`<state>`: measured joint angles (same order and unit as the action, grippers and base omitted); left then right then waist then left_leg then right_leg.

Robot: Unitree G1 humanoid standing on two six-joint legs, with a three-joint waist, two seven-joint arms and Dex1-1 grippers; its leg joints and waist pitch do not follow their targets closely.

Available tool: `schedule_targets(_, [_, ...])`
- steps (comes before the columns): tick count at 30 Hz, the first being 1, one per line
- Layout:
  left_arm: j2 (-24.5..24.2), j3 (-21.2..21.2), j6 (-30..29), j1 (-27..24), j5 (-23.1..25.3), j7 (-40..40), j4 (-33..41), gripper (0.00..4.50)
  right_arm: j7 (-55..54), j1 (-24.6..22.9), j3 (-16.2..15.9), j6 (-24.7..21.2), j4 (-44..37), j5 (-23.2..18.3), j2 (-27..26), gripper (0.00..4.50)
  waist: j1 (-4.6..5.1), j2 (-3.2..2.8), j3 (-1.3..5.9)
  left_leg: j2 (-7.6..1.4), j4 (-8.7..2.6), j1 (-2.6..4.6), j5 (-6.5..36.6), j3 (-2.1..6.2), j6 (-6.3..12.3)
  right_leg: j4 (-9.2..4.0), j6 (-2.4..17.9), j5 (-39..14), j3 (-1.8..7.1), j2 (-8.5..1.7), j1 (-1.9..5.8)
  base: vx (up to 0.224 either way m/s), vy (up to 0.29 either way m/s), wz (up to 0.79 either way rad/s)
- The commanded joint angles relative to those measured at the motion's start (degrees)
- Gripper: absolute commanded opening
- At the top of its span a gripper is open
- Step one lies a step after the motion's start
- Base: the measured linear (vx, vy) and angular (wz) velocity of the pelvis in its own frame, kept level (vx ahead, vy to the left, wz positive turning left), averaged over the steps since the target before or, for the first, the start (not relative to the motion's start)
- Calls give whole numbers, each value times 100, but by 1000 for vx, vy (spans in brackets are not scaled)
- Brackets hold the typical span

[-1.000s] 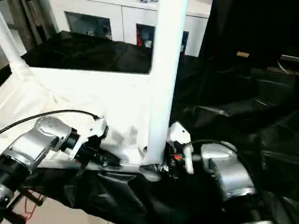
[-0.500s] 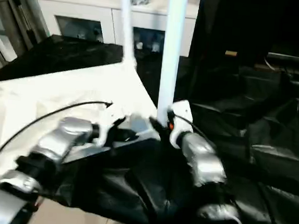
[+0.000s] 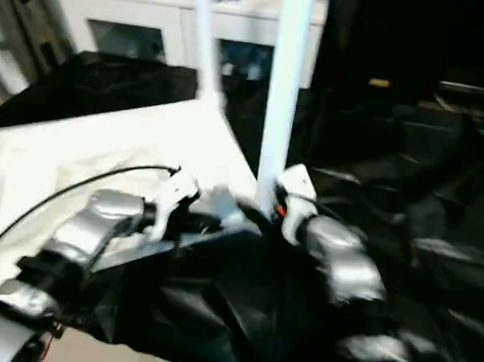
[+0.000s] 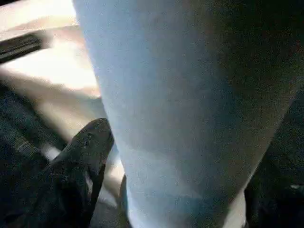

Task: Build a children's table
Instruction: Rotate leg to tighten

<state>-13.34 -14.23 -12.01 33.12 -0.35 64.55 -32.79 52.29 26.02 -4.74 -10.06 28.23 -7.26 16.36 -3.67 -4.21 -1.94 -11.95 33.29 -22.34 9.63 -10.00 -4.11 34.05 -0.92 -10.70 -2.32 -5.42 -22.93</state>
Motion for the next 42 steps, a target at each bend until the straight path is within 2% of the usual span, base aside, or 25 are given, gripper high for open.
schedule_targets(1, [92,-272,216,53,-208,505,369,0,960,-112,-590,-143,-373,-245,-43,376,-17,62,372,-63,-307,100,847,-50,666,-270,1671,160,77,-153,293,0,0,0])
schedule_targets(4, [-188,-346,229,-13,-242,1038,485,0,1823,-228,-738,-325,-668,-346,400,376,-45,91,344,-87,-339,106,1104,-50,594,-299,1631,-272,89,-166,284,0,0,0])
schedule_targets(7, [-324,-380,239,-33,-310,1345,522,0,2111,-239,-825,-364,-721,-343,555,376,-93,76,330,-93,-362,133,1327,-45,440,-329,1556,-757,101,-175,258,0,0,0])
schedule_targets(8, [-464,-443,191,-43,-397,1650,576,0,2381,-245,-942,-450,-792,-388,699,351,-108,84,325,-91,-369,143,1387,-47,394,-343,1528,-885,107,-176,253,0,0,0])
schedule_targets(10, [-503,-452,172,-38,-427,1741,591,0,2499,-247,-987,-493,-834,-420,749,344,-127,72,317,-98,-377,156,1472,-51,332,-354,1502,-1001,121,-178,225,0,0,0])
schedule_targets(11, [-503,-452,172,-38,-427,1741,591,0,2499,-247,-987,-493,-834,-420,749,344,-127,72,317,-98,-377,156,1472,-51,332,-354,1502,-1001,121,-178,225,0,0,0])
schedule_targets(12, [-523,-453,151,-33,-439,1794,611,0,2549,-250,-1009,-524,-865,-427,765,326,-131,106,315,-100,-378,162,1503,-57,310,-358,1504,-1039,126,-172,217,0,0,0])
schedule_targets(17, [-540,-451,81,-35,-464,1910,692,0,2677,-299,-1100,-619,-989,-424,774,289,-140,99,317,-92,-389,132,1419,-37,258,-346,1428,-1134,124,-186,235,0,0,0])
schedule_targets(20, [-527,-490,69,-58,-499,1896,721,0,2727,-351,-1146,-716,-1083,-487,778,271,-146,85,332,-88,-372,124,1260,-35,296,-327,1459,-901,120,-184,241,0,0,0])
schedule_targets(23, [-516,-486,78,-74,-496,1849,726,0,2662,-384,-1139,-729,-1113,-496,758,267,-142,98,340,-80,-361,108,1151,-35,348,-309,1487,-709,111,-178,255,0,0,0])
schedule_targets(24, [-498,-466,85,-77,-489,1795,717,0,2594,-398,-1111,-715,-1104,-492,728,267,-145,73,341,-78,-358,114,1167,-35,343,-309,1490,-727,110,-179,250,0,0,0])
schedule_targets(27, [-374,-367,114,-43,-426,1496,612,0,2200,-430,-950,-658,-998,-480,539,266,-134,81,326,-81,-369,122,1300,-42,298,-337,1479,-896,118,-183,237,0,0,0])
schedule_targets(29, [-134,-241,216,80,-211,748,304,0,1420,-409,-730,-596,-735,-360,180,265,-98,65,314,-71,-389,123,1447,-32,180,-365,1408,-1160,114,-188,230,0,0,0])
schedule_targets(30, [-134,-241,216,80,-211,748,304,0,1420,-409,-730,-596,-735,-360,180,265,-84,69,302,-64,-396,124,1520,-32,143,-382,1375,-1292,114,-190,222,0,0,0])
schedule_targets(31, [51,-121,192,176,-168,288,128,0,715,-340,-553,-512,-438,-232,-110,265,-56,73,287,-53,-415,136,1675,-25,40,-417,1243,-1666,117,-197,211,0,0,0])
schedule_targets(33, [131,-73,147,213,-156,101,85,0,288,-271,-443,-518,-241,-166,-261,264,-38,84,292,-52,-435,137,1765,1,-12,-429,1165,-1851,107,-204,232,0,0,0])
schedule_targets(34, [237,-16,76,263,-141,-139,39,0,-258,-175,-280,-481,13,-121,-456,264,36,72,282,-31,-440,126,1768,1,-71,-439,1141,-1877,112,-198,201,0,0,0])
schedule_targets(37, [420,59,-1,372,-42,-678,-76,0,-1149,-25,-13,-495,379,-84,-797,263,106,73,295,-25,-435,123,1777,11,-65,-444,1122,-1794,103,-185,212,0,0,0])
schedule_targets(39, [587,122,-62,450,27,-1138,-167,0,-1721,73,26,-487,592,48,-1027,263,126,55,297,-25,-434,121,1748,10,-63,-439,1137,-1729,105,-184,208,0,0,0])
schedule_targets(42, [754,159,-101,477,95,-1468,-210,0,-2132,172,45,-447,788,168,-1238,263,146,67,311,-15,-420,110,1660,2,-2,-438,1155,-1569,100,-178,226,0,0,0])
